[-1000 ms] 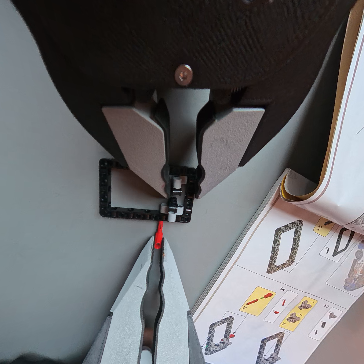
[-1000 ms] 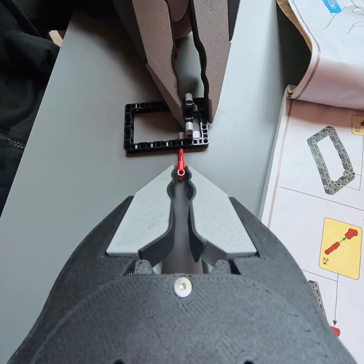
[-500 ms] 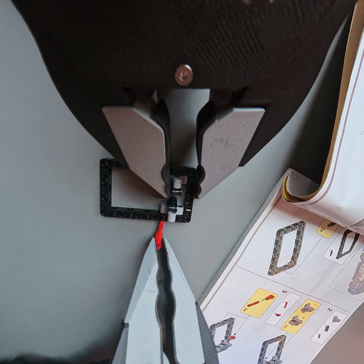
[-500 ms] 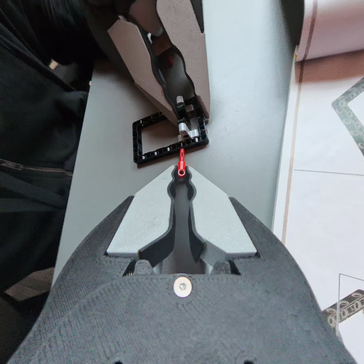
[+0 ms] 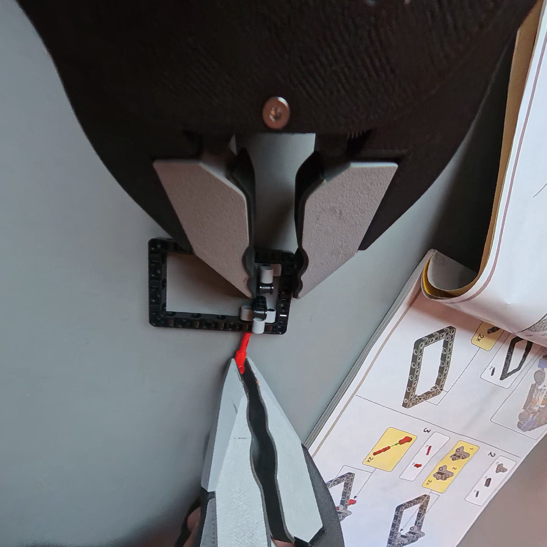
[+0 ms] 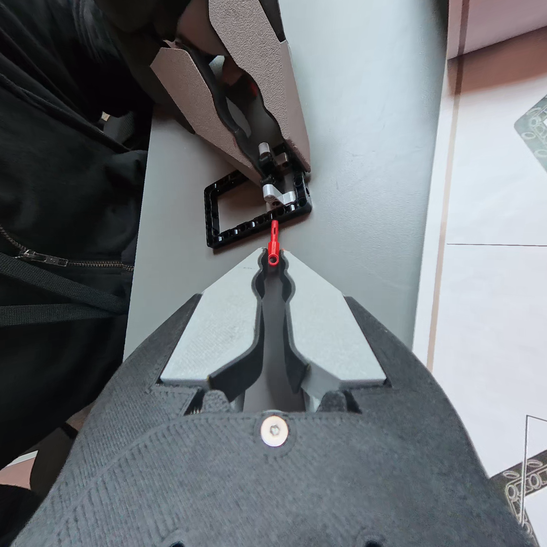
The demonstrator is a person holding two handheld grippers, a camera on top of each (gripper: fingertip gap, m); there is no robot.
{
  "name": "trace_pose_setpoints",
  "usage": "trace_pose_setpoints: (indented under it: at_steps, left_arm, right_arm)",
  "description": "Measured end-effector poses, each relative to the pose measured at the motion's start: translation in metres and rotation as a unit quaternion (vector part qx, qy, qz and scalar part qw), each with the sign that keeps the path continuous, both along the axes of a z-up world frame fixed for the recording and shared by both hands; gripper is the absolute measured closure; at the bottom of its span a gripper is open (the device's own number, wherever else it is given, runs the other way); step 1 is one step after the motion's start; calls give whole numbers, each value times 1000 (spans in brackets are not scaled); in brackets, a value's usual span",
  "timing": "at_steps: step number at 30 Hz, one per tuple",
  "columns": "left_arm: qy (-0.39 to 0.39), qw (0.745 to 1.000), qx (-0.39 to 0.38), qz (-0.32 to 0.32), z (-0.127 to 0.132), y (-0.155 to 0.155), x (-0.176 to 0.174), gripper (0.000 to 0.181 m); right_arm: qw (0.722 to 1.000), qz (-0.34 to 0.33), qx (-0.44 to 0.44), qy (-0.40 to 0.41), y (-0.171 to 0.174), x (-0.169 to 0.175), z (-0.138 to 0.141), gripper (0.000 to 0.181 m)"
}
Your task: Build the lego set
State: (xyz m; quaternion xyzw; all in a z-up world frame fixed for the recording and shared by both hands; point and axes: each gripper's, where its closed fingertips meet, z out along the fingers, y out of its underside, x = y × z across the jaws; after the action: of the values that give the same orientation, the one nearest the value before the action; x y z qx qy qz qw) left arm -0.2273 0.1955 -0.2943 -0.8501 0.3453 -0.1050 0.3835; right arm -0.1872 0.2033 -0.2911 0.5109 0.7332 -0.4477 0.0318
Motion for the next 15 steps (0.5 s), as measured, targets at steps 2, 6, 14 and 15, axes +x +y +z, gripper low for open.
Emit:
trace_pose_setpoints:
  at_steps: [2,6,14,15]
  left_arm:
    - [8,1000,8,-10,0,0,1,160]
    - [11,1000,12,-21,0,-1,3,160]
    - [8,999,12,-29,1,-3,4,154]
    - [10,999,16,-29,2,-3,4,151]
  right_arm:
    - [1000,2,0,-4,0,1,0,177]
    - [1000,8,15,4,0,1,-1,178]
    - [995,18,81,62,3,1,-1,172]
    - [994,16,83,68,3,1,0,163]
